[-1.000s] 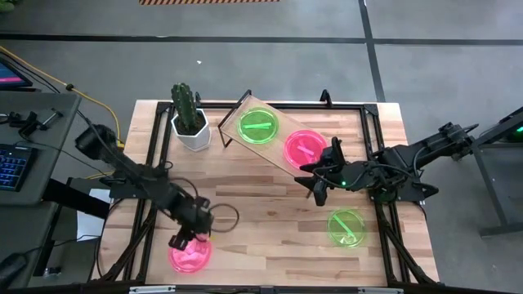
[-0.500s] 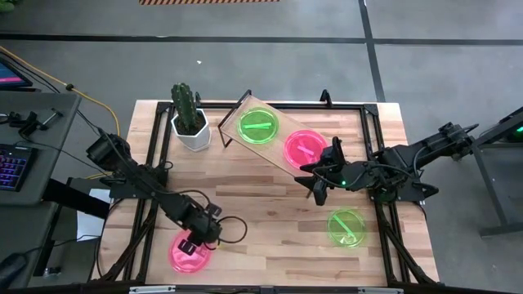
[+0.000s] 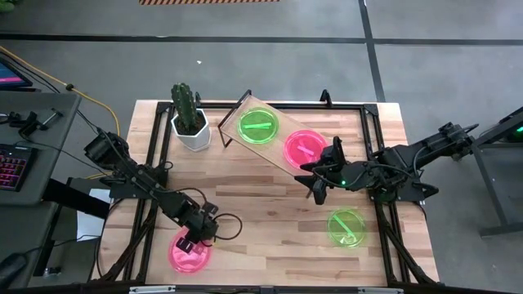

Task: Place and stack plates onto a shelf
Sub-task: Stack the light pink plate on top of the light pink plate on the shelf

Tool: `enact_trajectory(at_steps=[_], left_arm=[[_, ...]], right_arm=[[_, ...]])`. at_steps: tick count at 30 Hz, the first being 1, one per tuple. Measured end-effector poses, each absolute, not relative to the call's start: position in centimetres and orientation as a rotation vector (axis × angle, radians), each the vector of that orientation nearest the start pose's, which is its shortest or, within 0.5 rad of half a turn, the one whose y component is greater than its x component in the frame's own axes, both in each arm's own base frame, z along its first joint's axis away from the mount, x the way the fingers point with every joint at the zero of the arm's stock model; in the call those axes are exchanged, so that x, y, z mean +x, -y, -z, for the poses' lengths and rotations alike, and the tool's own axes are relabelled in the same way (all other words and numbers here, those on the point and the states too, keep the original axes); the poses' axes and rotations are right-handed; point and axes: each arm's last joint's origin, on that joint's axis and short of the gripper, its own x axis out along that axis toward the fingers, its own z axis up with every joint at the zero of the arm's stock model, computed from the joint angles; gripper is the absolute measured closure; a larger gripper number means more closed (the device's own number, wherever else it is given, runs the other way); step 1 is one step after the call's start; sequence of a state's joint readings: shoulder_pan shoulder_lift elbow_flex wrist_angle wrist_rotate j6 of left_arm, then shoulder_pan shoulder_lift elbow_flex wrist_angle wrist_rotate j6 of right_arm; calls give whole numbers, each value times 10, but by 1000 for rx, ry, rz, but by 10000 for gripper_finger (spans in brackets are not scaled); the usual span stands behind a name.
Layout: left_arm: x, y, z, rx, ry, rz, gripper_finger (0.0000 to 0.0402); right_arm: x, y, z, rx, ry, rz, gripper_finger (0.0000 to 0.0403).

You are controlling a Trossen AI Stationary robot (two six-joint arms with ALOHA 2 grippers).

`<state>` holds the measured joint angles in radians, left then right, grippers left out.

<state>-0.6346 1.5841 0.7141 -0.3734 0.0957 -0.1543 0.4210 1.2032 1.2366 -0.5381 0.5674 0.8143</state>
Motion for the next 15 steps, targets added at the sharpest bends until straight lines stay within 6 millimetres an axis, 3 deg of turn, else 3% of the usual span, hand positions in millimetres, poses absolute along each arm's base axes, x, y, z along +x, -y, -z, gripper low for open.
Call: enact_trajectory(at_steps=[6, 15], left_arm=[[204, 153, -122, 200, -1258, 546, 265], [206, 152, -122, 182, -1251, 510, 390]], right_arm=[[233, -87, -373, 575, -352, 322, 190], [233, -87, -373, 578, -352, 323, 190]])
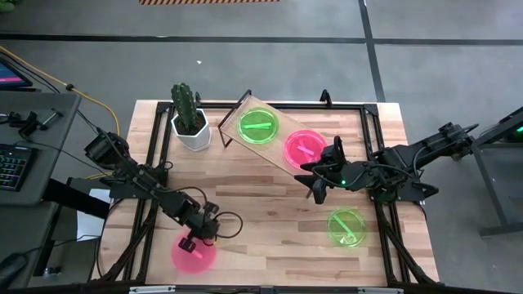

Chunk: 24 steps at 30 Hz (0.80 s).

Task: Place and stack plates onto a shelf
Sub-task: Stack the light pink plate on top of the light pink plate on the shelf

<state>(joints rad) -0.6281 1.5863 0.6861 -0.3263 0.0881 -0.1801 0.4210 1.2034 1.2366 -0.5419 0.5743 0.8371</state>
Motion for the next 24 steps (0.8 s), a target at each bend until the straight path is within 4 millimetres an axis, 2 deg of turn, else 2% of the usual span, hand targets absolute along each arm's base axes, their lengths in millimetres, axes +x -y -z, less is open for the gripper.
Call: enact_trajectory(at_steps=[7, 12, 17, 21, 24], left_arm=[[213, 134, -139, 58, -1227, 435, 400], [219, 110, -167, -35, -1117, 371, 401], [217, 82, -198, -142, -1006, 326, 401], [211, 62, -220, -296, -908, 244, 401], [209, 51, -237, -513, -817, 195, 401]], right_arm=[[233, -87, -373, 573, -353, 324, 190], [233, -86, -372, 569, -360, 327, 190], [233, -87, -372, 567, -361, 326, 190], [232, -86, -371, 562, -371, 331, 190], [232, -86, -371, 559, -377, 333, 190]])
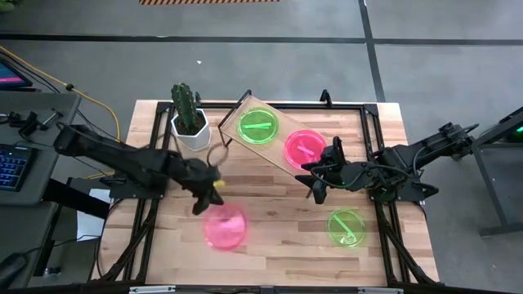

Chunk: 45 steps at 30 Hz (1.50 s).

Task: Place and stack plates onto a shelf
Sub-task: Stack the light pink plate on top of the light pink plate on the shelf

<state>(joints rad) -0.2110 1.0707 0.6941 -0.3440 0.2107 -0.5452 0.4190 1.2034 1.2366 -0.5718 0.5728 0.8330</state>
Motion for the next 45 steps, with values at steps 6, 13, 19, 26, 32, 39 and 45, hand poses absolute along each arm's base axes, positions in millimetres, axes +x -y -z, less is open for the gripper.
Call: enact_trajectory(at_steps=[6, 13, 19, 26, 32, 39, 45], left_arm=[[223, 32, -283, -920, -551, 96, 401], [267, -13, -327, -828, -405, -51, 401], [320, -60, -327, -681, -457, -218, 401], [377, -91, -315, -641, -462, -311, 401], [407, -96, -304, -639, -479, -316, 401], [417, -95, -290, -607, -488, -407, 401], [420, -96, -293, -566, -447, -432, 400]], right_arm=[[232, -86, -371, 561, -373, 333, 190], [238, -89, -384, 565, -254, 270, 190], [234, -87, -405, 532, -110, 211, 190], [220, -81, -422, 508, -15, 197, 190], [216, -78, -425, 490, 5, 225, 190], [216, -78, -425, 485, 3, 225, 190], [216, -78, -425, 482, 3, 224, 190]])
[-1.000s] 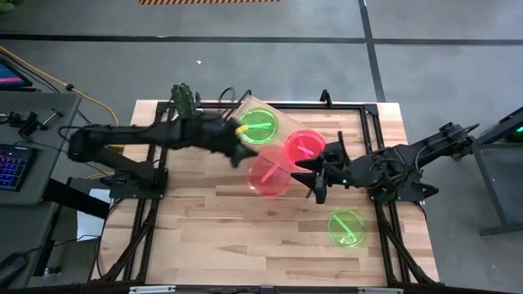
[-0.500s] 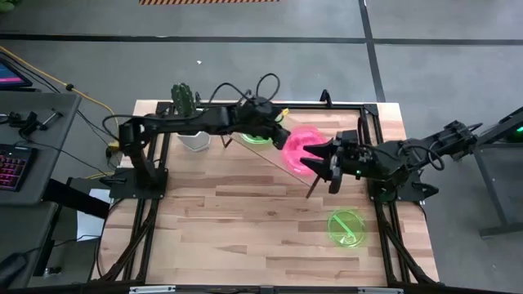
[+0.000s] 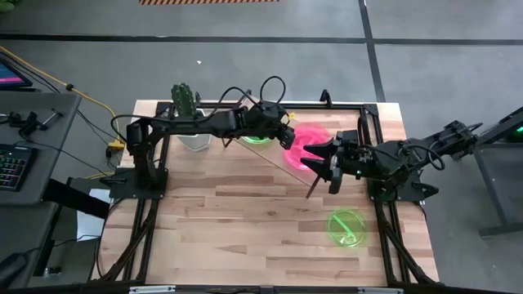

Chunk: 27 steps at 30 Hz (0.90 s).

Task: Place and stack plates onto a shelf
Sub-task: Stack the light pink plate on top of the light pink plate on the shelf

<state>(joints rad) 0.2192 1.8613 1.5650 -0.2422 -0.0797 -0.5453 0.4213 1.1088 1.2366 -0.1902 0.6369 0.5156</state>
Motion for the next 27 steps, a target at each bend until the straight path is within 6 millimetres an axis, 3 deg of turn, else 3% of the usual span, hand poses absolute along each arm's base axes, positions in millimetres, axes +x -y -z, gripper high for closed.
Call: enact_trajectory(at_steps=[8, 20, 27], left_arm=[[422, -91, -295, -519, -435, -407, 367], [422, -90, -295, -510, -438, -405, 265], [408, -105, -309, -540, -430, -379, 238]], right_arm=[[216, -78, -425, 482, 3, 224, 190], [216, -78, -425, 482, 3, 224, 190], [216, -78, -425, 484, 6, 223, 190]])
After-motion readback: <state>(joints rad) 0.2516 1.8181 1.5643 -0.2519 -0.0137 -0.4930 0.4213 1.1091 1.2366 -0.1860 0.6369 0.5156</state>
